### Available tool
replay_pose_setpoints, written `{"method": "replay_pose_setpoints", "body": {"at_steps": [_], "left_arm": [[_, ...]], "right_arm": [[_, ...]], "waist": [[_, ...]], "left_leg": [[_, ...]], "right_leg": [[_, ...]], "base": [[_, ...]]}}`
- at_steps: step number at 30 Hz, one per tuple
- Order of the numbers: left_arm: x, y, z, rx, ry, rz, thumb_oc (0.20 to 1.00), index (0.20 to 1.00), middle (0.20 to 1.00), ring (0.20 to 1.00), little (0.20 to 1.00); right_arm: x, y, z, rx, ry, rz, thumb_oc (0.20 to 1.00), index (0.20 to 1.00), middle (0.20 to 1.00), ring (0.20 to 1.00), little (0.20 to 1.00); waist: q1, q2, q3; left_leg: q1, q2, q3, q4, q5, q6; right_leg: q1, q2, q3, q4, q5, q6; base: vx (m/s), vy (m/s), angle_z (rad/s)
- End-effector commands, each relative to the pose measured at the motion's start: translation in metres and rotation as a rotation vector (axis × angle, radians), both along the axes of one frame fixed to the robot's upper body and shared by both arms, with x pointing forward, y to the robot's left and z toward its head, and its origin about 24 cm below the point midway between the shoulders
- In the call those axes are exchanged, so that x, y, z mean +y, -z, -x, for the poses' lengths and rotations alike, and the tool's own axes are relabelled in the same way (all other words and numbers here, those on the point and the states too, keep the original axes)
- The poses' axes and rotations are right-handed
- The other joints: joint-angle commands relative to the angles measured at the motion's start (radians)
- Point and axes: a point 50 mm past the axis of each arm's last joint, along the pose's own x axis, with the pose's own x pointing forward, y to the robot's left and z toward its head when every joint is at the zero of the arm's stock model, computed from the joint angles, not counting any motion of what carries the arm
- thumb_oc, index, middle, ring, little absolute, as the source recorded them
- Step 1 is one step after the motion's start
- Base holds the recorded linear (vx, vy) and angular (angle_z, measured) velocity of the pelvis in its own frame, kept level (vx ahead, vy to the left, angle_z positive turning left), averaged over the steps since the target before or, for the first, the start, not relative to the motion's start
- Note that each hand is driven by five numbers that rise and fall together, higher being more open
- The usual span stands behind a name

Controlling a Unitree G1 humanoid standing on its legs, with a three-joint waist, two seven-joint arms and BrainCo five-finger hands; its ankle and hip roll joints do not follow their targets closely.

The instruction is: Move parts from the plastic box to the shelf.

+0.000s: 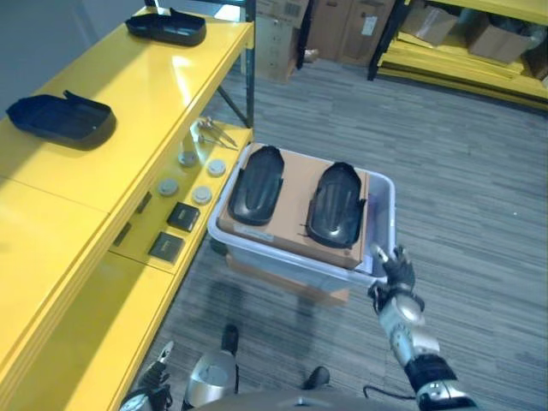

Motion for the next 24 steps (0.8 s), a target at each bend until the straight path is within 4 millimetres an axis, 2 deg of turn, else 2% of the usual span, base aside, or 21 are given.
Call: {"method": "replay_pose_setpoints", "body": {"at_steps": [1,4,6,11,14,15,16,18,24], "left_arm": [[-0.012,0.006,0.018,0.031,0.016,0.028,1.000,1.000,1.000,1.000,1.000],[-0.013,0.008,0.030,0.057,0.010,0.026,1.000,1.000,1.000,1.000,1.000],[-0.012,0.010,0.039,0.074,-0.001,0.024,1.000,1.000,1.000,1.000,1.000],[-0.014,0.011,0.049,0.097,0.016,0.024,1.000,1.000,1.000,1.000,1.000],[-0.013,0.011,0.049,0.093,0.045,0.028,1.000,1.000,1.000,1.000,1.000],[-0.011,0.010,0.043,0.075,0.076,0.031,1.000,1.000,1.000,1.000,1.000],[-0.011,0.009,0.042,0.073,0.079,0.031,1.000,1.000,1.000,1.000,1.000],[-0.004,0.006,0.023,0.025,0.104,0.038,1.000,1.000,1.000,1.000,1.000],[0.006,-0.001,0.000,-0.038,0.128,0.040,1.000,1.000,1.000,1.000,1.000]], "right_arm": [[-0.029,-0.053,-0.010,-0.181,0.081,0.154,1.000,1.000,1.000,1.000,1.000],[-0.033,-0.080,-0.015,-0.260,0.099,0.201,1.000,1.000,1.000,1.000,1.000],[-0.035,-0.090,-0.017,-0.256,0.104,0.236,1.000,1.000,1.000,1.000,1.000],[-0.044,-0.084,-0.017,-0.175,0.155,0.257,1.000,1.000,1.000,1.000,1.000],[-0.060,-0.079,-0.018,-0.105,0.210,0.314,1.000,1.000,1.000,1.000,1.000],[-0.074,-0.080,-0.022,-0.070,0.261,0.355,1.000,1.000,1.000,1.000,1.000],[-0.075,-0.080,-0.022,-0.070,0.264,0.356,1.000,1.000,1.000,1.000,1.000],[-0.092,-0.090,-0.030,-0.063,0.321,0.383,1.000,1.000,1.000,1.000,1.000],[-0.109,-0.105,-0.038,-0.090,0.384,0.384,1.000,1.000,1.000,1.000,1.000]], "waist": [[0.019,0.051,-0.050],[0.026,0.049,-0.058],[0.032,0.048,-0.066],[0.047,0.049,-0.075],[0.067,0.053,-0.070],[0.084,0.057,-0.057],[0.085,0.058,-0.056],[0.104,0.066,-0.019],[0.130,0.066,0.040]], "left_leg": [[-0.022,0.064,-0.034,-0.009,-0.035,-0.019],[-0.006,0.066,-0.027,-0.018,-0.040,-0.017],[0.004,0.065,-0.025,-0.025,-0.041,-0.019],[0.006,0.064,-0.029,-0.023,-0.041,-0.022],[-0.010,0.062,-0.044,-0.012,-0.042,-0.022],[-0.038,0.057,-0.065,-0.001,-0.041,-0.021],[-0.042,0.056,-0.067,0.000,-0.041,-0.020],[-0.100,0.043,-0.103,0.014,-0.036,-0.017],[-0.183,0.018,-0.149,0.034,-0.027,-0.004]], "right_leg": [[-0.041,0.032,0.004,0.042,-0.054,0.025],[-0.029,0.029,-0.003,0.040,-0.062,0.024],[-0.018,0.028,-0.009,0.034,-0.066,0.023],[-0.003,0.022,-0.022,0.031,-0.069,0.021],[-0.010,0.012,-0.037,0.044,-0.070,0.021],[-0.031,0.003,-0.046,0.058,-0.069,0.023],[-0.034,0.002,-0.046,0.059,-0.069,0.023],[-0.085,-0.011,-0.053,0.079,-0.065,0.026],[-0.164,-0.024,-0.053,0.111,-0.058,0.030]], "base": [[0.01,0.042,-0.07],[0.06,0.044,-0.05],[0.10,0.059,-0.02],[0.08,0.042,0.00],[0.02,0.048,0.04],[-0.04,0.040,0.12],[-0.12,0.054,0.17],[-0.23,0.070,0.30],[-0.15,0.018,0.20]]}}
